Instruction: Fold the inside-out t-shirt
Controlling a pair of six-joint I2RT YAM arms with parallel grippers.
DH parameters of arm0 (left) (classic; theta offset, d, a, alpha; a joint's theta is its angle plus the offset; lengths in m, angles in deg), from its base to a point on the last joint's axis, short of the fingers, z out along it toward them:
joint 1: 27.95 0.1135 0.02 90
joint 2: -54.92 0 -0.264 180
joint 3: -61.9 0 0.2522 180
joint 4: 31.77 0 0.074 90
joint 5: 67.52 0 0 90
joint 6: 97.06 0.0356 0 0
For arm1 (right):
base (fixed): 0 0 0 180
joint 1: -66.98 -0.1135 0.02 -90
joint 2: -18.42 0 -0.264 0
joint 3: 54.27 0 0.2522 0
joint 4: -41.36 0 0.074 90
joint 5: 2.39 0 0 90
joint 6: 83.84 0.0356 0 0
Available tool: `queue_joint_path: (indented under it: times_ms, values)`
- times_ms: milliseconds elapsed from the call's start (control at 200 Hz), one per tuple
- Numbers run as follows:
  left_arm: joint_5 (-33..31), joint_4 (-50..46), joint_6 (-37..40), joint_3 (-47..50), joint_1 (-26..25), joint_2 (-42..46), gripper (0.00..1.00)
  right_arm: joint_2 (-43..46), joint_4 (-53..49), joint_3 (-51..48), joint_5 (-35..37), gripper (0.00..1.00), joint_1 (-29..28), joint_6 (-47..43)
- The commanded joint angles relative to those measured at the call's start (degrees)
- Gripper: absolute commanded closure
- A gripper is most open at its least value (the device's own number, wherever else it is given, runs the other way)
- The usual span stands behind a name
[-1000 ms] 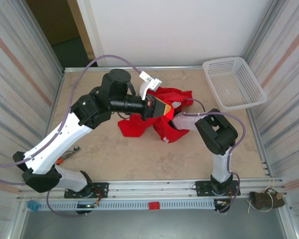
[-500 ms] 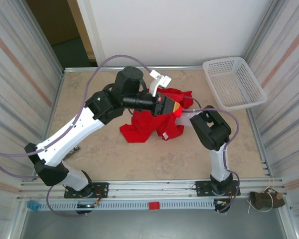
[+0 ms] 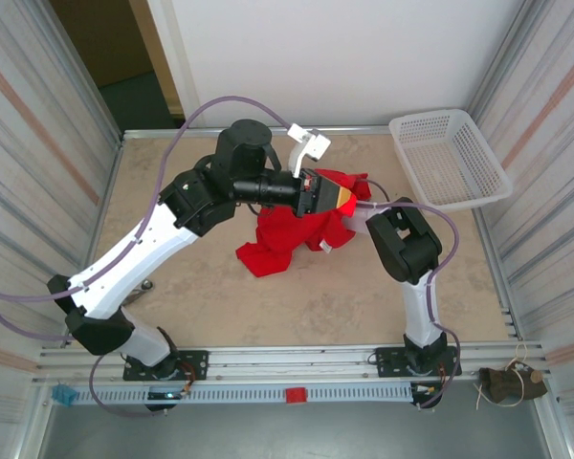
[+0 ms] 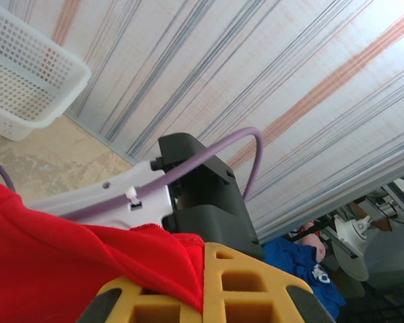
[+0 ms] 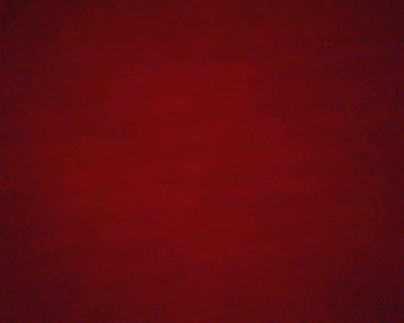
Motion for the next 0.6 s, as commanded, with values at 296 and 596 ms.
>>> queue_joint_path:
  times_ms: [296, 596]
  values:
    - [4.4, 12.8, -6.0, 5.6, -3.2, 1.5, 1.0, -3.8, -11.0, 4.5, -2.7, 0.3, 3.1, -1.5]
    - [5.3, 17.3, -7.6, 5.8, -8.3, -4.5, 1.0, -1.0, -10.5, 1.5, -3.1, 0.31, 4.3, -5.2]
